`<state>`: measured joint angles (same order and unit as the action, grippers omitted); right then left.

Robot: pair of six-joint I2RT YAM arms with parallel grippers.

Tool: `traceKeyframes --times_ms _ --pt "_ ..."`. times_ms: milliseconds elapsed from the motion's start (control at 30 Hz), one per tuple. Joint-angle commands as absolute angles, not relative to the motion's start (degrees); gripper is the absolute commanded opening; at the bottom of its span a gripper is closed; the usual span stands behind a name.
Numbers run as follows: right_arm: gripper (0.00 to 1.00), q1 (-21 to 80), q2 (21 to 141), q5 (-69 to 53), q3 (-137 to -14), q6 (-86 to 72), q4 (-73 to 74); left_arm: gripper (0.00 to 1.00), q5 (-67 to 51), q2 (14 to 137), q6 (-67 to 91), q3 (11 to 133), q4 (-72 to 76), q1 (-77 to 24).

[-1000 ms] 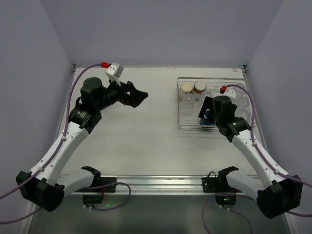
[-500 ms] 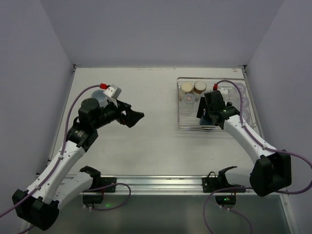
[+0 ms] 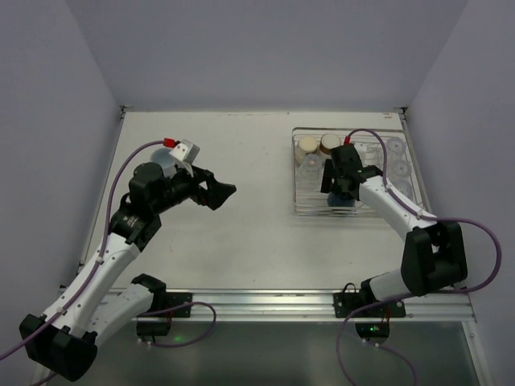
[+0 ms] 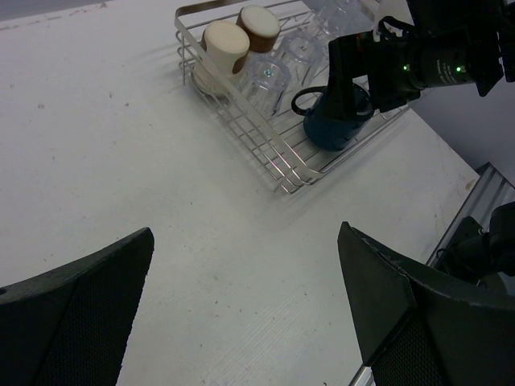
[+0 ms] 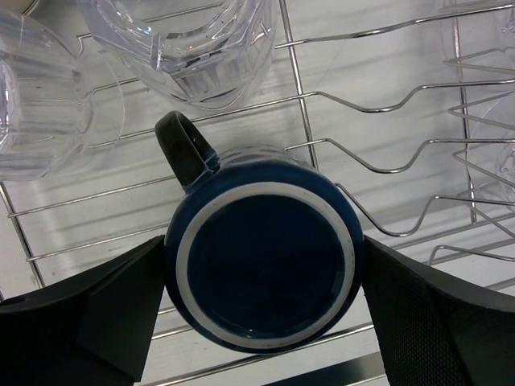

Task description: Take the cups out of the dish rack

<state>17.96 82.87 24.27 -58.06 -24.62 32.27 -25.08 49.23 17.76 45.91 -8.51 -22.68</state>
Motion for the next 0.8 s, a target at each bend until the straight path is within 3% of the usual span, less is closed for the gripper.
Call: traceKeyframes --times_ms 0,200,300,333,467,767 --pt "0.99 17.1 84.0 23.4 -59.2 -23.8 29.3 1.0 -24.7 49.9 16.4 48.0 -8.5 -22.9" --pt "0.98 16.3 84.4 22.2 -58.8 -23.4 27.3 1.0 -24.3 50.7 16.4 47.9 -8.5 -22.8" --pt "0.68 16.4 82.5 22.1 -58.9 -23.9 26.9 1.0 -24.1 51.1 16.4 48.0 -8.5 -22.7" --pt "0.51 16.4 81.5 22.3 -58.7 -24.2 26.5 1.0 -24.2 51.2 16.6 47.9 -8.5 -22.8" --pt "0.34 16.3 74.6 22.2 -58.1 -24.4 25.1 1.0 -26.2 52.5 17.6 47.8 -7.8 -22.7" --pt "0.26 16.4 61.9 16.3 -57.2 -26.4 23.7 1.0 -39.3 56.3 27.1 45.7 2.6 -22.9"
